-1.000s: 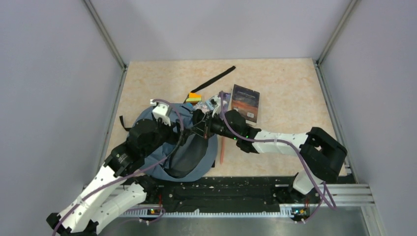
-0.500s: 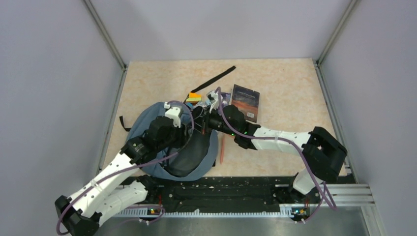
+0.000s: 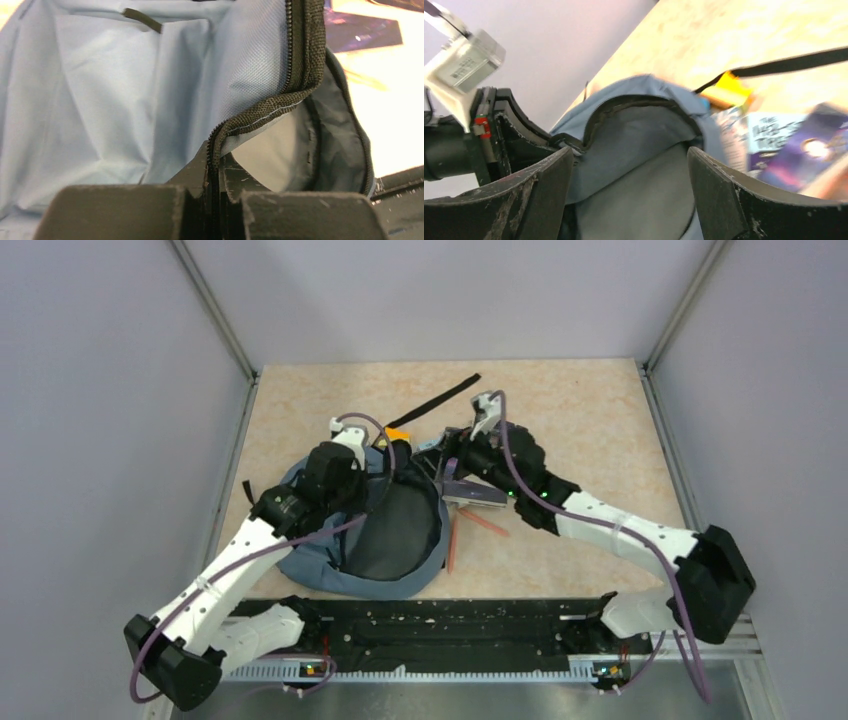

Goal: Pack the student bag
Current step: Unzip the student bag at the center of the board, then pick up the book from the center of the board.

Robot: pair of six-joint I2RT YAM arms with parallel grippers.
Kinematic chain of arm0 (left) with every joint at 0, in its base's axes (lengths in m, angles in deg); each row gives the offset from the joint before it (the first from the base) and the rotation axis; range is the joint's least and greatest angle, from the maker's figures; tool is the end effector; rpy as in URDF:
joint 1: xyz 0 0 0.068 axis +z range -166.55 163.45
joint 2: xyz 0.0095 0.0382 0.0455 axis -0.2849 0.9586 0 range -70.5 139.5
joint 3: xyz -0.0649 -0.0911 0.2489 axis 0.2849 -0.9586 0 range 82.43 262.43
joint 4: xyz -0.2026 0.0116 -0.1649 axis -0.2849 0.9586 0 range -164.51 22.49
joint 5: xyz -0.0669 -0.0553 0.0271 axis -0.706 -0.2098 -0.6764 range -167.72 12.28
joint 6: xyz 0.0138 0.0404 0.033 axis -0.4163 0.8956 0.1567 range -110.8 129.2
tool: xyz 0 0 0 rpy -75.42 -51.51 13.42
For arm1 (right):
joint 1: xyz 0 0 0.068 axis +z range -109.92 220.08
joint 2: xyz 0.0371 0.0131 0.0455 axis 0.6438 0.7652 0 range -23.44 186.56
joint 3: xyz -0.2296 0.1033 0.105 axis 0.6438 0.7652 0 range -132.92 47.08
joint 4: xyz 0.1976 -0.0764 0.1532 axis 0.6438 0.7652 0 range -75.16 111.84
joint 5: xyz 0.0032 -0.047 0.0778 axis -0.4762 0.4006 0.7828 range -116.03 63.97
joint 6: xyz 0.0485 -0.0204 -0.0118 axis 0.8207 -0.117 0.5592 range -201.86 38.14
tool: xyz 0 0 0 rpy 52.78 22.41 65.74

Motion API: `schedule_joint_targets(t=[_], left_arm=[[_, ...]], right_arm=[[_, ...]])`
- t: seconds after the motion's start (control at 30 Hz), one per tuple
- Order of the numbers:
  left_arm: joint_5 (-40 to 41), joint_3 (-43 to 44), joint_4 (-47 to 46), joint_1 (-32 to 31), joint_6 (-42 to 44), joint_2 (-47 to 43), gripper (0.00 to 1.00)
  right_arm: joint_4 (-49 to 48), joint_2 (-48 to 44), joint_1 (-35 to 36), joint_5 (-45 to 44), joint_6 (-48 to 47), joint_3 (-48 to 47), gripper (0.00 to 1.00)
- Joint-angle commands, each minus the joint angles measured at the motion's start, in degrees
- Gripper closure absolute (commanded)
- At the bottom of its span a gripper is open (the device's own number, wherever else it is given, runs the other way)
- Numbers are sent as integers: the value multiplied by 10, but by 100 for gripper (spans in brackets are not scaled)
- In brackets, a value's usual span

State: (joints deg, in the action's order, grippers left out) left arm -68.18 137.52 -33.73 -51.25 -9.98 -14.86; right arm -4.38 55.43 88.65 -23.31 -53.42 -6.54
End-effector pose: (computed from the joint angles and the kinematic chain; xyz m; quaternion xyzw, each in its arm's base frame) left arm 0.1665 -0.1081 0.3170 0.0887 0.9043 -0.1185 0.4004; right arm 0.2139 0.2449 0.3108 -0.1456 0.7289 0.4302 0.5123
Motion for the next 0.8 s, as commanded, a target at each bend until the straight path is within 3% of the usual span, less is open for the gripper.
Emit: schedule_joint_targets(t=[0.0,0.2,0.33,0.53,0.77], left_arm=[[-17,54,-2,63,37,28,100],[-37,56,-62,120,67,-1,100],[-47,28,-101,141,71,-31,100],[-11,-7,-112,146,72,-59,100],[21,-31,-124,147,76,-83,100]], right_arm=[[53,-76,-62,-25,-39,24,15],[101,-122,-189,-18,-37,75,4],[95,-118,-268,18,-15,98,3],[2,-142,-354,22,66,201,3],[-71,-153,-371,-5,135,288,4]])
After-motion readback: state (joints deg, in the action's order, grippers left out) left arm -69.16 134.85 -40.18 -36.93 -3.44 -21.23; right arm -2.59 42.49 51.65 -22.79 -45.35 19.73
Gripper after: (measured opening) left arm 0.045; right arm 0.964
